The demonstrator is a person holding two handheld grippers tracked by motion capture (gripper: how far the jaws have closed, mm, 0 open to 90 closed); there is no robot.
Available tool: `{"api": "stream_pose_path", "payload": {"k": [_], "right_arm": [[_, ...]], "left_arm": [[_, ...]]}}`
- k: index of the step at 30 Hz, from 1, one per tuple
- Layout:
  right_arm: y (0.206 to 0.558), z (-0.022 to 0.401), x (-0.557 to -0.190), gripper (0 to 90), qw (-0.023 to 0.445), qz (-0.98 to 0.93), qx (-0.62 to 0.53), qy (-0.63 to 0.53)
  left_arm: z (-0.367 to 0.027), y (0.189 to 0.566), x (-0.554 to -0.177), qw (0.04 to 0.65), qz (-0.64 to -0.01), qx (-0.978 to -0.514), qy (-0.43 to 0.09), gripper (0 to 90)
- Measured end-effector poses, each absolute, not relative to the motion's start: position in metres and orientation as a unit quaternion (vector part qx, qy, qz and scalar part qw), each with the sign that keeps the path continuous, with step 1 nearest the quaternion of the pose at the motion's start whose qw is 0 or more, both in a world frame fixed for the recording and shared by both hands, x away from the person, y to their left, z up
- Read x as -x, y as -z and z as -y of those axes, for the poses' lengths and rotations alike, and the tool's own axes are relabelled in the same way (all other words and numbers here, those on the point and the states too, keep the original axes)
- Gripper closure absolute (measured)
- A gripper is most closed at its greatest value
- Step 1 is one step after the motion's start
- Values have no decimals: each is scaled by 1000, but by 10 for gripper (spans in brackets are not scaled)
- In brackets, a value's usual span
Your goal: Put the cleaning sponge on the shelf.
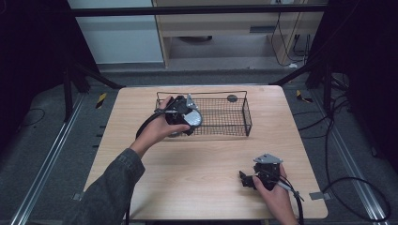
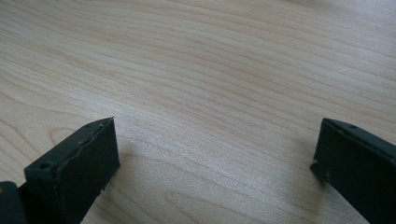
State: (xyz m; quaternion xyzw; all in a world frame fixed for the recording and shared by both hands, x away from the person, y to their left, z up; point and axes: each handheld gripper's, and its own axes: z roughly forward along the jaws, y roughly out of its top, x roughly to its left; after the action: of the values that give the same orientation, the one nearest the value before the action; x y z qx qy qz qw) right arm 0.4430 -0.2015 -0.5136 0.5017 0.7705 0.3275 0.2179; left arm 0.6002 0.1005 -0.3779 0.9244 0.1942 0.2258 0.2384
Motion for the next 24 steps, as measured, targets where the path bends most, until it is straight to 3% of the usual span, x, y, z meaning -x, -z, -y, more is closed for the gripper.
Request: {"api": "stream_pose_path", "payload": {"k": [24], "right_arm": [[513, 201, -443, 4, 218, -770, -502, -327]], "left_arm": [[-87, 379, -559, 257, -202, -915, -238, 39]]}}
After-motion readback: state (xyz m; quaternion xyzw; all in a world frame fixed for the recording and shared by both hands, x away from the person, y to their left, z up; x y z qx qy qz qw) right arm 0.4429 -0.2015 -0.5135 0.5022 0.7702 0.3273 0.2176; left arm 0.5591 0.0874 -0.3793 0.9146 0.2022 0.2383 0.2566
